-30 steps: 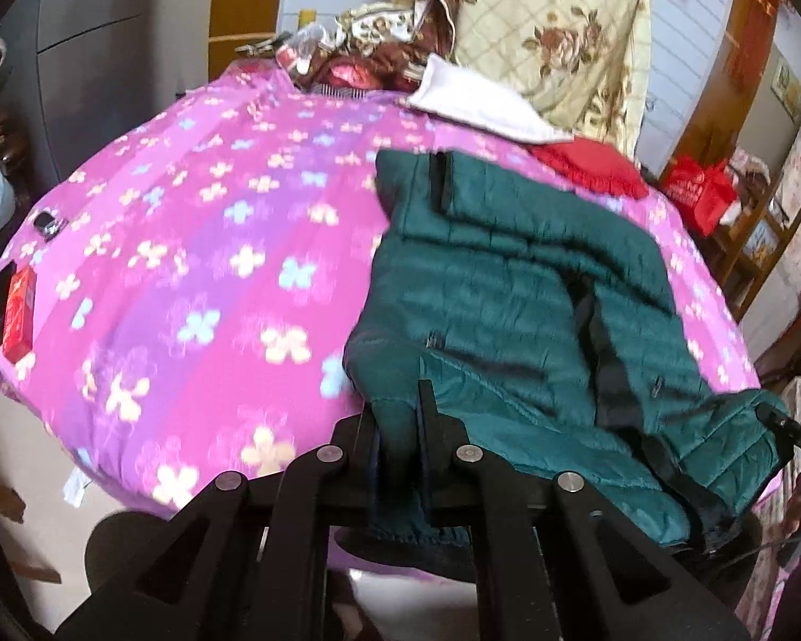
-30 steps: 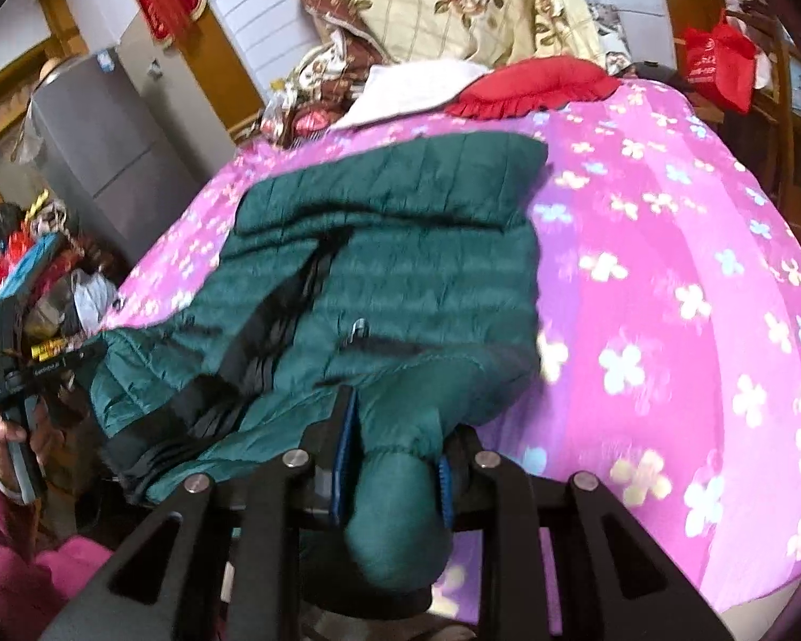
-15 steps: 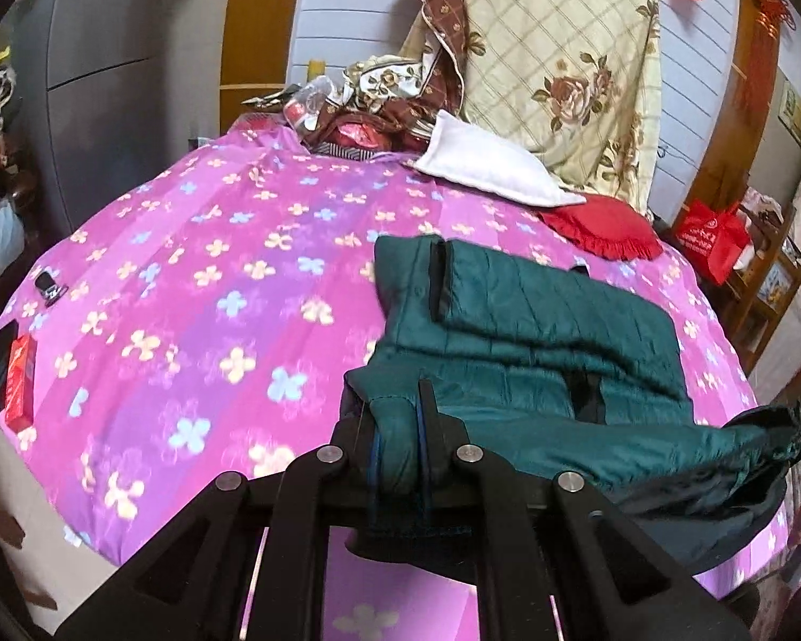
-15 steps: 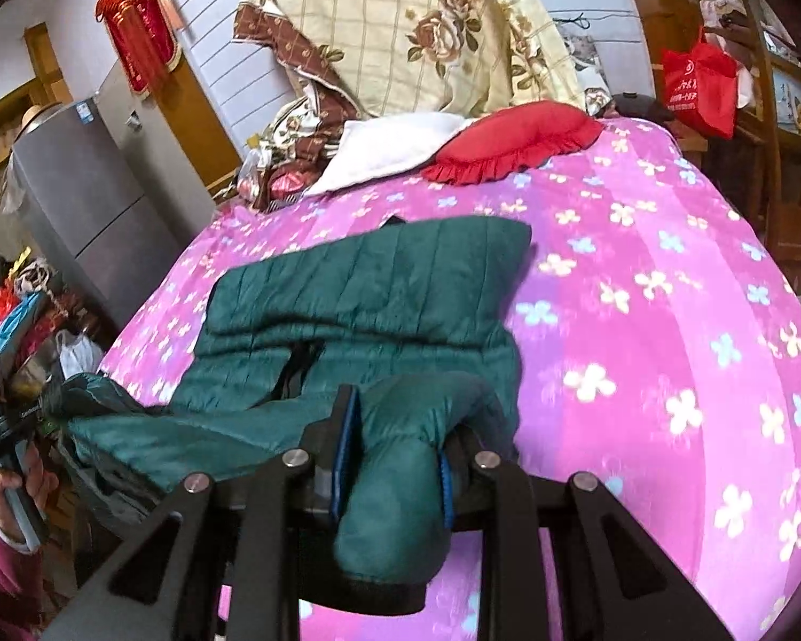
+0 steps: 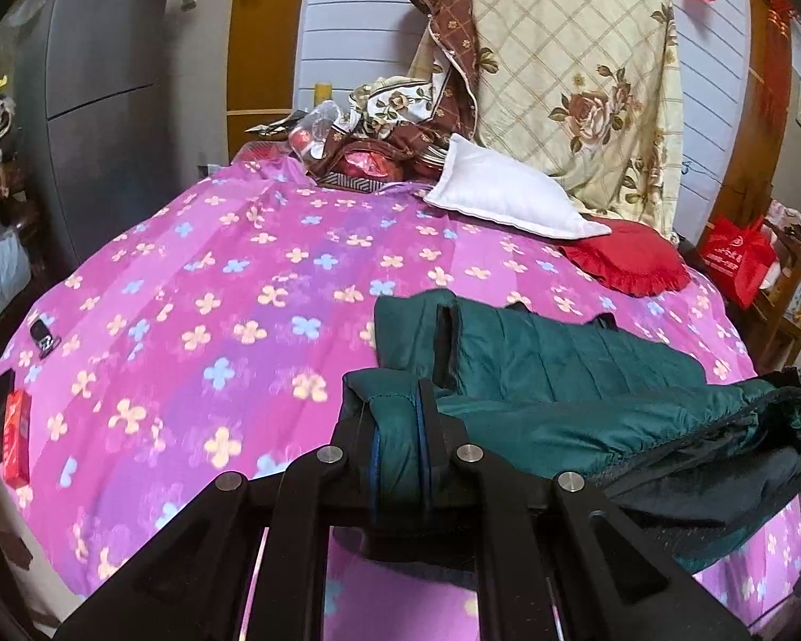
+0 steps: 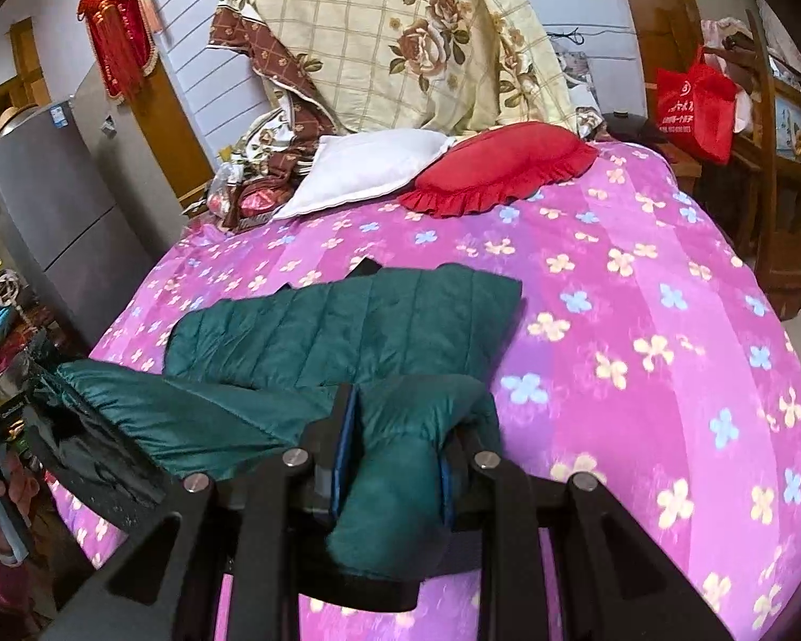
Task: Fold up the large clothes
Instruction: 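Grasp the jacket hem with both grippers, then lift the hem and fold it up over the collar with both grippers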
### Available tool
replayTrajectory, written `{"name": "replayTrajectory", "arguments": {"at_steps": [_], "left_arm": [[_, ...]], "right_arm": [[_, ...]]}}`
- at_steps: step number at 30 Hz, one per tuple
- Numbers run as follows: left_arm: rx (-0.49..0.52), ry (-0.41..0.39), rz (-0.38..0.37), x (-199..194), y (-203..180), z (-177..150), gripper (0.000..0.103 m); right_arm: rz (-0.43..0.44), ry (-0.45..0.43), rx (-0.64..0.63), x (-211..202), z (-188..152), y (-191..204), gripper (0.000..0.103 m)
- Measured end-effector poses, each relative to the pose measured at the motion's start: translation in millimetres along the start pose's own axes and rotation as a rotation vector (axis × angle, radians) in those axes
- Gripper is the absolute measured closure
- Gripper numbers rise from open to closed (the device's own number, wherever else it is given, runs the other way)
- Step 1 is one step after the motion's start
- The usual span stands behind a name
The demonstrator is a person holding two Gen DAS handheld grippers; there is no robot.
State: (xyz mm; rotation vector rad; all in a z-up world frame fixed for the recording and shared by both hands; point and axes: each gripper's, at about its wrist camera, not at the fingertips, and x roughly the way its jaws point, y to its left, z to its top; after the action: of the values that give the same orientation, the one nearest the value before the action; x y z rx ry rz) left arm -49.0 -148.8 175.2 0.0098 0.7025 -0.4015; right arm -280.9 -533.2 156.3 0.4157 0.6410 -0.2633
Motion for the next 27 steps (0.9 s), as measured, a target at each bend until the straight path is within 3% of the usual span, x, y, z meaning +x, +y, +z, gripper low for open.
{"name": "replayTrajectory", "arguments": {"at_steps": [17,27], "left_arm": [[-0.029,0.024,0.100,95,-18,54,0.099],[-0.035,0.075,0.155,158,-25,53,0.099]], "right_arm": [[-0.080,0.032,0.030,87,73,-18,0.078],[-0.107,0.078,0.096,157,79,-39,0.078]]}}
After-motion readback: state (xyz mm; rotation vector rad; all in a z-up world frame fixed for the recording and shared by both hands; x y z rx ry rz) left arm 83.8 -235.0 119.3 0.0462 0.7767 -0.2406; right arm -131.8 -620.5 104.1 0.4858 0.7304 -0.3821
